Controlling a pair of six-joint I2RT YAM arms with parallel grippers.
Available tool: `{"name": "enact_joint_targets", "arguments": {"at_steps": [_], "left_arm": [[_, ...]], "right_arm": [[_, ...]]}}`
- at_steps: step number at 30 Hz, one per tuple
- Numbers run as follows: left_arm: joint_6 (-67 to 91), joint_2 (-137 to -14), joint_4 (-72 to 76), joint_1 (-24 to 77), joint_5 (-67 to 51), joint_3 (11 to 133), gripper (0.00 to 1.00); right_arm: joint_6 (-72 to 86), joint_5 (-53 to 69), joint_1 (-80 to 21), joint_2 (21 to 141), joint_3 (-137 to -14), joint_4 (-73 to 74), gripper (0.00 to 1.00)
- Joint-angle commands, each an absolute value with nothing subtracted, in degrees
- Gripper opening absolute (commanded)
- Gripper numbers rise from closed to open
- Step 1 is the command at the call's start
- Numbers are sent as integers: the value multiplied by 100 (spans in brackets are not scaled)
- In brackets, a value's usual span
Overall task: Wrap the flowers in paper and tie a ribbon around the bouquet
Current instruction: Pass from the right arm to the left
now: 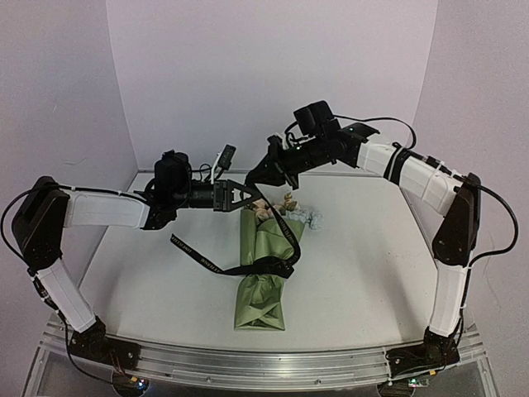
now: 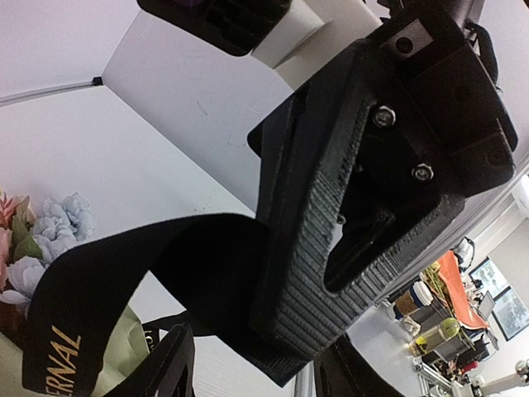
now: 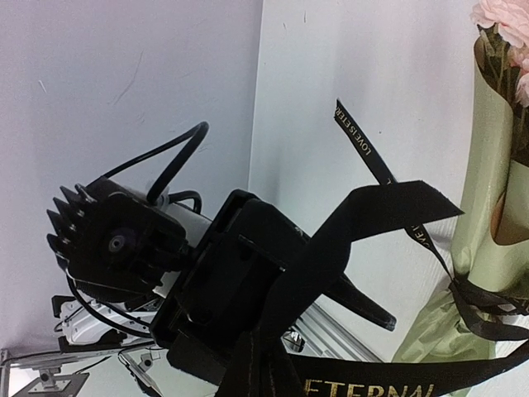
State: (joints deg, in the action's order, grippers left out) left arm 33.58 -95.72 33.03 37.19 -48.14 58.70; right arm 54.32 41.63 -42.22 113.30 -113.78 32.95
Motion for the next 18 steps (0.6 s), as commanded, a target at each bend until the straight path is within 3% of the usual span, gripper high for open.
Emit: {"name": "enact_joint_targets", "arguments": {"at_steps": [1, 5, 8, 16, 18], "left_arm": [[3452, -9530, 3819, 3755, -4973, 6103, 51], [3367, -9512, 3787, 3779, -5008, 6108, 50], [3375, -9556, 3775, 3779, -5009, 6122, 43], [3498, -9598, 3838, 3780, -4773, 6068, 3], [3487, -9603, 3724, 3779, -4616, 6045, 0]], "right_arm": [[5444, 4140, -4260, 11330, -11340, 3077, 0], [5445, 4171, -4263, 11360, -11259, 3076, 0], [5449, 4174, -4263, 11397, -11259, 3076, 0], [5355, 4113, -4263, 11332, -11083, 3076, 0], [5229, 3957, -4262, 11182, -10931, 3081, 10]]}}
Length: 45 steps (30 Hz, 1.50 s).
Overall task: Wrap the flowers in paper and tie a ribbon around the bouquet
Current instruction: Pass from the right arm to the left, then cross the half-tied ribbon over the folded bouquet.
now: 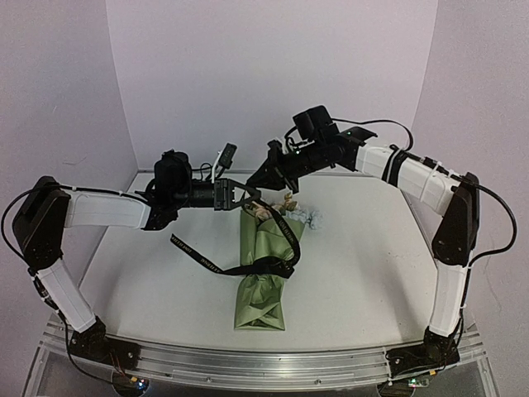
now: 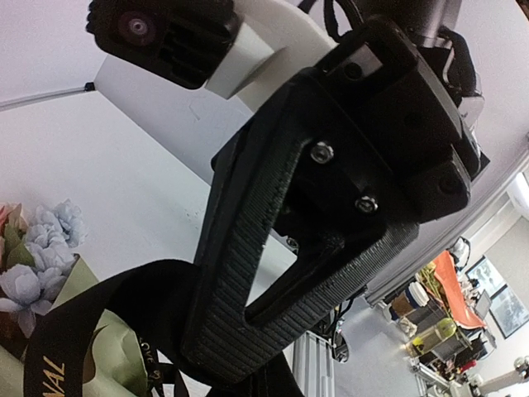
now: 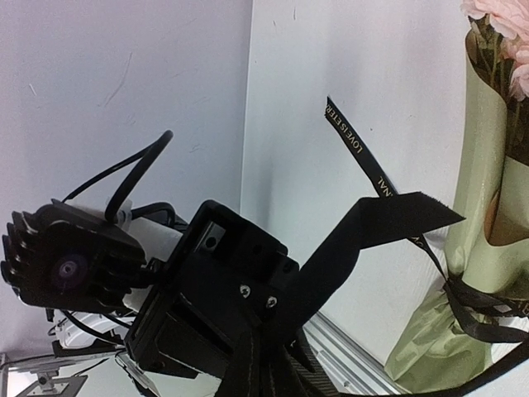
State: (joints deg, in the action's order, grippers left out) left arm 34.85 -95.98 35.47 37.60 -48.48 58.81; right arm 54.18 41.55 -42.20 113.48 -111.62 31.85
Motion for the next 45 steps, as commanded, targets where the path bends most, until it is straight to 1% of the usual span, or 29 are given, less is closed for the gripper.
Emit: {"name": "enact_joint_targets", "arguments": {"at_steps": [1, 4, 6, 8, 11, 15, 20, 23, 27, 31, 35, 42, 45], "left_arm": [[3471, -9609, 3643, 3779, -4518, 6035, 0], [3500, -9605, 3521, 3779, -4216, 5955, 0], [3502, -9568, 3454, 3774, -3908, 5871, 0], [3501, -9537, 3367, 3771, -3641, 5825, 0], [3478, -9494, 3106, 3761, -3178, 5807, 0], [3516, -9501, 2888, 3728, -2873, 5793, 0], [3494, -9435, 2661, 3727, -2810, 5794, 0], [3430, -9354, 2516, 3724, -2774, 5789, 0], [3348, -9246, 2367, 3725, -2786, 5810, 0], [3262, -9198, 2204, 3727, -2789, 5854, 0], [3225, -9150, 2102, 3726, -2814, 5859, 0], [3133, -9000, 1941, 3724, -2719, 5829, 0], [3095, -8960, 1895, 3727, -2705, 5824, 0]], "right_arm": [[5163, 3872, -4263, 11102, -10838, 3091, 15], [4891, 3558, -4264, 10795, -10567, 3152, 32], [4676, 3364, -4263, 10528, -10343, 3208, 47], [4445, 3134, -4263, 10227, -9990, 3276, 56], [4159, 2785, -4263, 9729, -9269, 3323, 65], [3935, 2418, -4263, 9148, -8224, 3331, 70], [4097, 2383, -4295, 8871, -7035, 2944, 70], [4413, 2448, -4319, 8908, -6379, 2457, 65], [4981, 2545, -4365, 9202, -5814, 1561, 61], [5549, 2528, -4368, 9569, -5624, 762, 54], [6000, 2365, -4368, 9868, -5501, 209, 51], [6354, 2158, -4368, 10164, -5435, -105, 40], [6496, 2204, -4368, 10285, -5416, -177, 33]]}}
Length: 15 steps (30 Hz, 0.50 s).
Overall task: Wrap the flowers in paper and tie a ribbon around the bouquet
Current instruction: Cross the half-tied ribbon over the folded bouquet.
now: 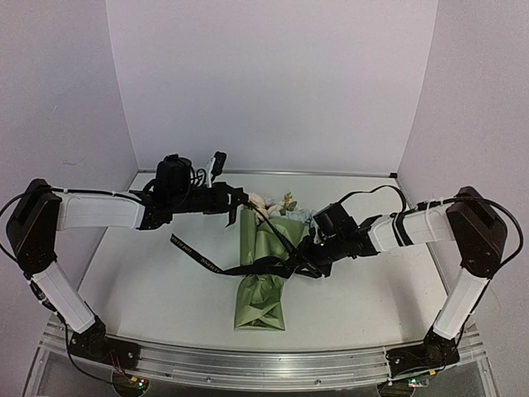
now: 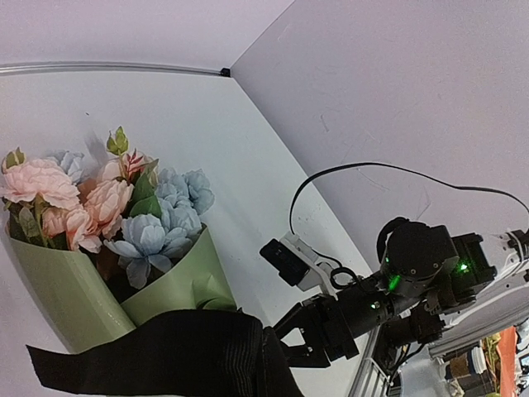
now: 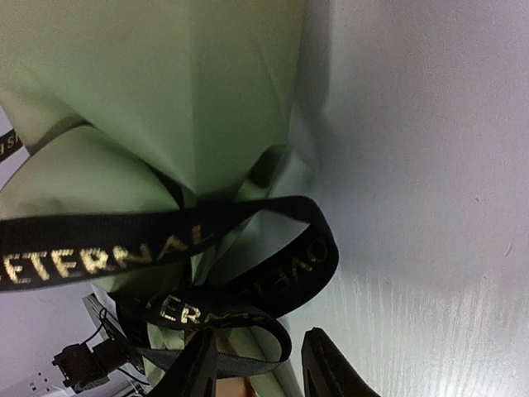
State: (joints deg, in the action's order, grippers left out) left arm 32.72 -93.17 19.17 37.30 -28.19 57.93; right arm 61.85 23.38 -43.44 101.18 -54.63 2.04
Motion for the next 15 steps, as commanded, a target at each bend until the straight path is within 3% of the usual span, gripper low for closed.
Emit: {"name": "enact_joint_targets", "arguments": {"at_steps": [1, 6, 11, 15], "left_arm": [[3085, -8954, 1880, 3725, -2697, 5830, 0], [3052, -8934, 1849, 3725, -2719, 5827, 0], [2946, -8854, 1617, 3726, -2716, 5818, 0], [2748, -8687, 999, 3726, -2664, 5794, 0]], "right_arm": [[6533, 2214, -4374, 10305, -5392, -222, 31], [6617, 2236, -4409, 10349, -5322, -309, 23], [6591, 2203, -4421, 10166, -5319, -231, 0], [6262, 2075, -4437, 9855, -5538, 529, 0]]}}
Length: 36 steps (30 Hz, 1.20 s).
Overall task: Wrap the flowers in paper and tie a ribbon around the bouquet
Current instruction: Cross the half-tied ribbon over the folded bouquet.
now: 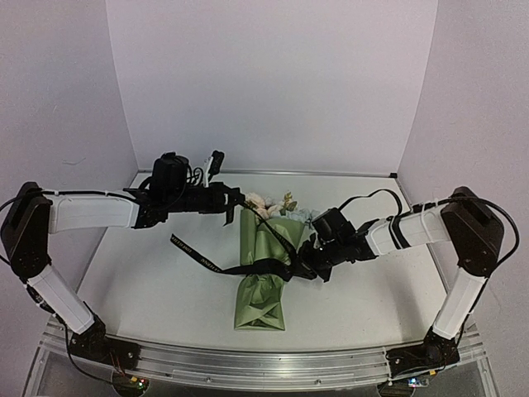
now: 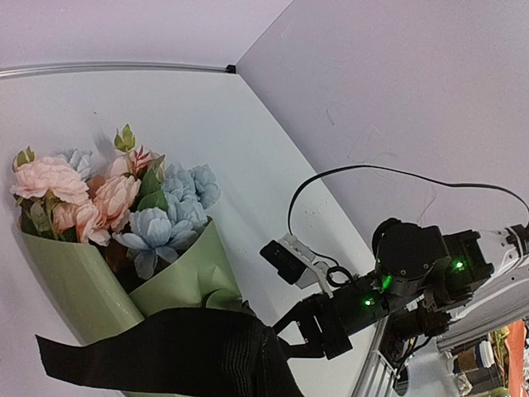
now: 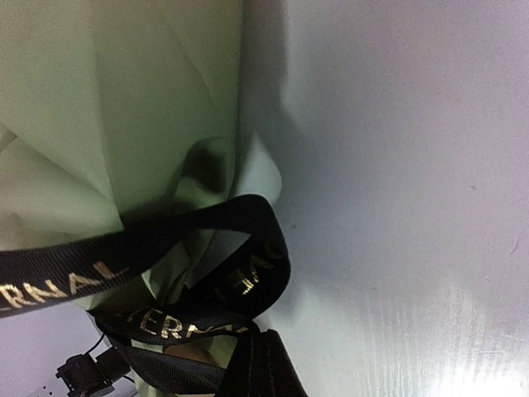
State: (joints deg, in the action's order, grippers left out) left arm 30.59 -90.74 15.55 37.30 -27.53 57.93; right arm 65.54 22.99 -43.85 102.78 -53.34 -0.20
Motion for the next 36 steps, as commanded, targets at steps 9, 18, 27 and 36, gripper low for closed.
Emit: {"name": "enact_joint_targets", "arguments": {"at_steps": [9, 18, 27, 36], "left_arm": [[2491, -7944, -509, 3734, -2644, 5384, 0], [1535, -7572, -1575, 4852, -3589, 5452, 0], [720, -8741, -1820, 5992, -3602, 6458, 1], [718, -10452, -1355, 6401, -3497, 7852, 3]], "right_arm": [[5349, 1694, -4547, 9548, -6389, 2026, 0], [4542, 1927, -4552, 10415, -7895, 2956, 0], [4331, 2357, -4428, 10978, -8690, 3148, 0], [4168, 2627, -4367, 11210, -9017, 3389, 0]]}}
